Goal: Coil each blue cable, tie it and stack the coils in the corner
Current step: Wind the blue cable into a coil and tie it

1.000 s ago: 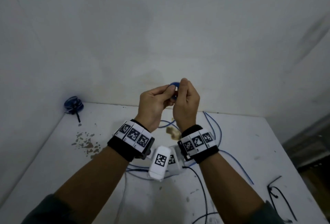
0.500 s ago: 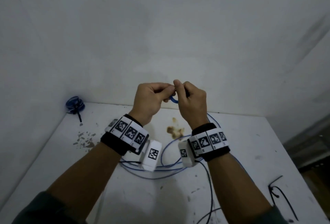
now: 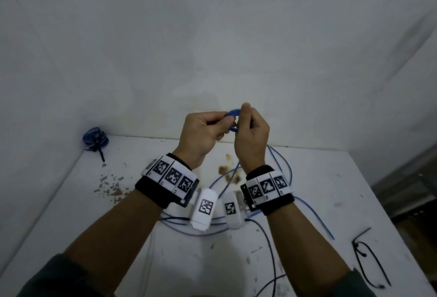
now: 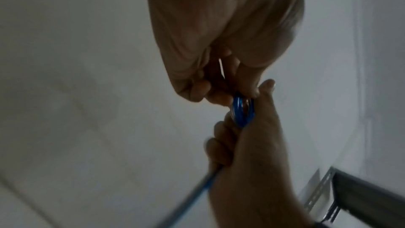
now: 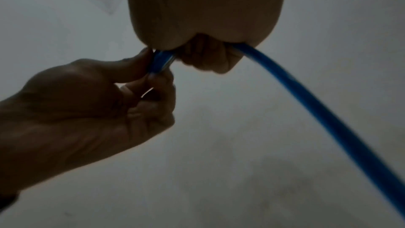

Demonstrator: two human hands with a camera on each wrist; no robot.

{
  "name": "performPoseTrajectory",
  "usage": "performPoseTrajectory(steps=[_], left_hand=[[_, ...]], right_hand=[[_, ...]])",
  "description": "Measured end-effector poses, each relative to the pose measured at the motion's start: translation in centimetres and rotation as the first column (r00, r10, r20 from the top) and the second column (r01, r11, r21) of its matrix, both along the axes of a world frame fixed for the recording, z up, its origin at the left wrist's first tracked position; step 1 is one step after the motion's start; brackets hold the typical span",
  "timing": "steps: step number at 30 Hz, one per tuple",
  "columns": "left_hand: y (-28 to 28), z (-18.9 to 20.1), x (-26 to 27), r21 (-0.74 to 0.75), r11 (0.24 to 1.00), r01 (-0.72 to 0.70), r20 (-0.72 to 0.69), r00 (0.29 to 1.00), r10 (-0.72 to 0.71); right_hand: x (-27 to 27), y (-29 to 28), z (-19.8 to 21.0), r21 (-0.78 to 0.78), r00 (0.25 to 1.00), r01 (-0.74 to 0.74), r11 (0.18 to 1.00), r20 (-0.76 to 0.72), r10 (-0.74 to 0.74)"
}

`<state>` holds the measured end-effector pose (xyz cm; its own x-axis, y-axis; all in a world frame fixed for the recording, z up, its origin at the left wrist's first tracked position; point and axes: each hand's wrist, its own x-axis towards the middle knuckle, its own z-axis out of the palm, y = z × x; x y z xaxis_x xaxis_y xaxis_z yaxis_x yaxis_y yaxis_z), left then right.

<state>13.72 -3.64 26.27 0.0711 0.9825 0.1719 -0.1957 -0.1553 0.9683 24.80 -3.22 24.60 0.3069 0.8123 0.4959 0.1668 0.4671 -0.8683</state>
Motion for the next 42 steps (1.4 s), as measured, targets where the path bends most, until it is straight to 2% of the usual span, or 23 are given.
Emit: performPoseTrajectory(steps=[2, 4, 6, 7, 8, 9, 11, 13, 14, 16, 18, 20, 22, 23, 25, 26, 28, 30, 31, 33, 36, 38, 42], left_hand=[[-0.2, -0.5, 0.1, -0.025, 0.999, 0.035, 0.004, 0.999, -0.035], [0.3, -0.5, -1.0, -0.017, 0.994, 0.109, -0.107, 0.988, -0.11], [0.8, -0.3, -2.2, 0.026, 0.989, 0.145, -0.254, 0.958, -0.133], [1.0, 0.0, -2.4, 0.056, 0.989, 0.134, -0.288, 0.951, -0.112], [1.1, 0.2, -2.4, 0.086, 0.99, 0.108, -0.278, 0.957, -0.08], [1.2, 0.4, -2.0, 0.108, 0.992, 0.072, -0.229, 0.972, -0.046], [0.9, 0.4, -0.6, 0.082, 0.997, -0.011, -0.06, 0.998, 0.016], [0.6, 0.1, 0.4, -0.028, 0.998, -0.062, 0.118, 0.991, 0.065], [0.4, -0.2, 0.6, -0.082, 0.995, -0.051, 0.174, 0.983, 0.065], [-0.1, -1.1, 0.4, -0.132, 0.991, 0.016, 0.188, 0.982, 0.009], [-0.1, -1.2, -0.7, -0.111, 0.991, 0.076, 0.037, 0.997, -0.072], [0.3, -0.8, -2.0, -0.083, 0.988, 0.129, -0.14, 0.98, -0.139], [0.9, 0.2, -2.7, -0.024, 0.991, 0.134, -0.26, 0.956, -0.136], [1.2, 0.6, -2.8, 0.009, 0.993, 0.117, -0.288, 0.951, -0.11], [1.2, 1.0, -2.1, 0.052, 0.997, 0.061, -0.227, 0.973, -0.048], [1.0, 0.9, -1.5, 0.049, 0.999, 0.025, -0.155, 0.988, -0.017], [0.5, 0.3, -0.1, -0.013, 1.0, -0.025, 0.011, 1.0, 0.025], [0.0, -0.6, 0.5, -0.086, 0.996, -0.026, 0.129, 0.991, 0.037], [-0.1, -1.1, 0.4, -0.108, 0.994, -0.01, 0.141, 0.99, 0.025], [0.0, -1.5, -0.7, -0.107, 0.994, 0.032, 0.032, 0.999, -0.029], [0.5, -0.9, -2.5, -0.059, 0.991, 0.119, -0.217, 0.968, -0.129], [0.6, -0.2, -2.8, 0.002, 0.994, 0.105, -0.29, 0.952, -0.1], [0.3, -0.6, -2.2, 0.087, 0.996, 0.022, -0.287, 0.958, 0.004]], right_hand=[[-0.3, -0.1, -0.5, -0.018, 0.999, 0.012, 1.0, -0.046, -0.012], [0.7, 0.2, -0.3, 0.035, 0.988, -0.007, 0.999, 0.153, 0.001], [1.8, 0.8, 0.5, 0.025, 0.893, -0.044, 0.999, 0.448, 0.028], [2.2, 1.0, 0.9, 0.005, 0.846, -0.06, 0.998, 0.531, 0.048], [2.3, 1.0, 1.2, 0.006, 0.842, -0.079, 0.997, 0.536, 0.064], [2.1, 1.0, 1.4, 0.021, 0.877, -0.089, 0.996, 0.476, 0.068], [0.8, 0.5, 1.4, 0.024, 0.98, -0.082, 0.996, 0.185, 0.076], [-0.8, 0.0, 0.8, -0.007, 0.998, -0.046, 0.999, -0.052, 0.046], [-1.3, -0.1, 0.4, -0.023, 0.996, -0.029, 0.999, -0.084, 0.027], [-1.0, 0.1, -0.2, -0.031, 0.999, 0.028, 0.999, 0.043, -0.027], [0.4, 0.6, -0.2, 0.006, 0.961, 0.035, 0.999, 0.273, -0.035], [1.7, 1.0, 0.2, 0.009, 0.878, 0.011, 1.0, 0.478, -0.013], [2.4, 1.2, 0.8, -0.028, 0.812, -0.039, 0.999, 0.582, 0.048], [2.5, 1.2, 1.0, -0.035, 0.813, -0.055, 0.998, 0.579, 0.065], [1.8, 0.9, 1.1, 0.007, 0.899, -0.072, 0.997, 0.433, 0.062], [1.0, 0.7, 1.0, 0.034, 0.951, -0.066, 0.997, 0.305, 0.052], [-0.7, 0.1, 0.6, 0.04, 0.994, 0.015, 0.999, 0.104, -0.019], [-1.4, 0.2, 0.1, -0.011, 0.996, 0.075, 0.997, 0.044, -0.075], [-1.2, 0.3, 0.0, -0.027, 0.994, 0.073, 0.997, 0.077, -0.071], [0.0, 0.8, -0.2, -0.041, 0.96, 0.032, 0.999, 0.278, -0.019], [1.4, 1.0, 0.4, -0.021, 0.768, -0.033, 0.999, 0.64, 0.038], [1.9, 1.1, 0.7, 0.031, 0.7, -0.064, 0.997, 0.714, 0.023], [3.2, 1.3, 0.7, 0.124, 0.705, -0.069, 0.99, 0.708, -0.039]])
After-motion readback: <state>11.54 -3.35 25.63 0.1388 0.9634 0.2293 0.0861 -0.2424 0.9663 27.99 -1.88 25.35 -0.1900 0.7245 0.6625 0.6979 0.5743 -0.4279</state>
